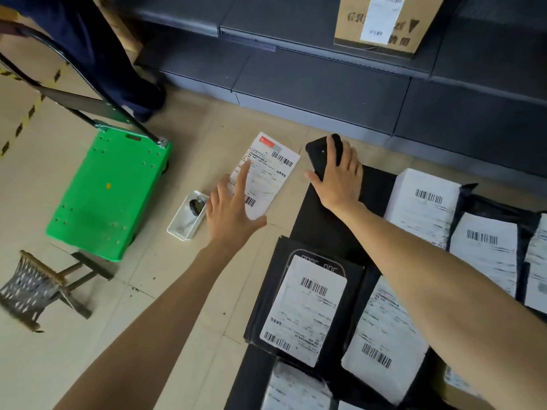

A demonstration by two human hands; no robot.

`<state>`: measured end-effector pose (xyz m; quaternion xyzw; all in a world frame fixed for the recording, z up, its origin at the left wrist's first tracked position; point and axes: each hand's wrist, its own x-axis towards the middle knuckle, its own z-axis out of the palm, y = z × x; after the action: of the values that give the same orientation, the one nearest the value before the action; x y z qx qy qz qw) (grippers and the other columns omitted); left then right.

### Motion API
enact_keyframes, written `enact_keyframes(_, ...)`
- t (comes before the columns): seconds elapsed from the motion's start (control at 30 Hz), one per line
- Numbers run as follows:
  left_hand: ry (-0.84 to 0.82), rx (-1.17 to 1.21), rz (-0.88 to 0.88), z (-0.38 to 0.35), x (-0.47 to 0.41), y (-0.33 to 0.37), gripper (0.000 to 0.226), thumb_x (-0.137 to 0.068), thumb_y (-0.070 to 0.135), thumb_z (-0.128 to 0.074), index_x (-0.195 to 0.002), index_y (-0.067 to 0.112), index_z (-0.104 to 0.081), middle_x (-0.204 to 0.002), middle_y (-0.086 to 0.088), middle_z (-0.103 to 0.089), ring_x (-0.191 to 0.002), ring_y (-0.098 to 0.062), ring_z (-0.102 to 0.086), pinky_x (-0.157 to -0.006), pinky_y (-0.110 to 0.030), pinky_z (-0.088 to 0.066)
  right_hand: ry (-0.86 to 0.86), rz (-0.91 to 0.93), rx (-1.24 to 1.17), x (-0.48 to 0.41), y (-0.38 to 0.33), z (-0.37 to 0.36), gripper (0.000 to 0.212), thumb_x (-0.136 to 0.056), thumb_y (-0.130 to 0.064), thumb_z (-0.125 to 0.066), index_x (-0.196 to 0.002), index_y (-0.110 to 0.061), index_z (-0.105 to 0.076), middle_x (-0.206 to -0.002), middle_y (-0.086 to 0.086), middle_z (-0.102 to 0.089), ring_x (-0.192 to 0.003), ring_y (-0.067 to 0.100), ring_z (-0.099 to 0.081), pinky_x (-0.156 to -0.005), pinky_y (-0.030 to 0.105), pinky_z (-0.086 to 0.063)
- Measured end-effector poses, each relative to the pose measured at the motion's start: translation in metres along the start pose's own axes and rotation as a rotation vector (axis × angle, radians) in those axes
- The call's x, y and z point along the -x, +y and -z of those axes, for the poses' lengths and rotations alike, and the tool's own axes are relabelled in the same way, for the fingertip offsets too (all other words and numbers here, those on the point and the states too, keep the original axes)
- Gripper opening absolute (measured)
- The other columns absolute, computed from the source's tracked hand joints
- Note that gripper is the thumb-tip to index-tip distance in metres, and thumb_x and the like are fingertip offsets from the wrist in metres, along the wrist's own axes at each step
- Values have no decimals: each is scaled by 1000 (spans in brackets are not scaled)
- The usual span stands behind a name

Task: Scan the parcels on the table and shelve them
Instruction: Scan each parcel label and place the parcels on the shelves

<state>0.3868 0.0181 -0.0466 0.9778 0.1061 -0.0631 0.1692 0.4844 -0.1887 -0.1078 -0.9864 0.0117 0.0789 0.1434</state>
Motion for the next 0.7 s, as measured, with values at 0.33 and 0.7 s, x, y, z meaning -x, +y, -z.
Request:
enact_keyframes(0.33,53,-4,-22,24,-3,6,116,-69,43,-83,-156,37,-6,-151,-10,-25,-136,-35,-29,-115,-52,-24,4,23,-45,-7,-8,30,74,-100,-49,-48,-159,-21,-13,-153,22,-32,-134,42,-40,-106,52,-37)
enact_keyframes(0.7,52,-44,-116,89,38,25,119,-70,44,-83,-156,36,-2,-153,-9,-22,-139,-32,-26,-115,-50,-23,-234,-101,-18,75,-8,119,72,-104,-53,-31,-160,-22,2,-155,23,-21,-140,45,-25,-110,60,-32)
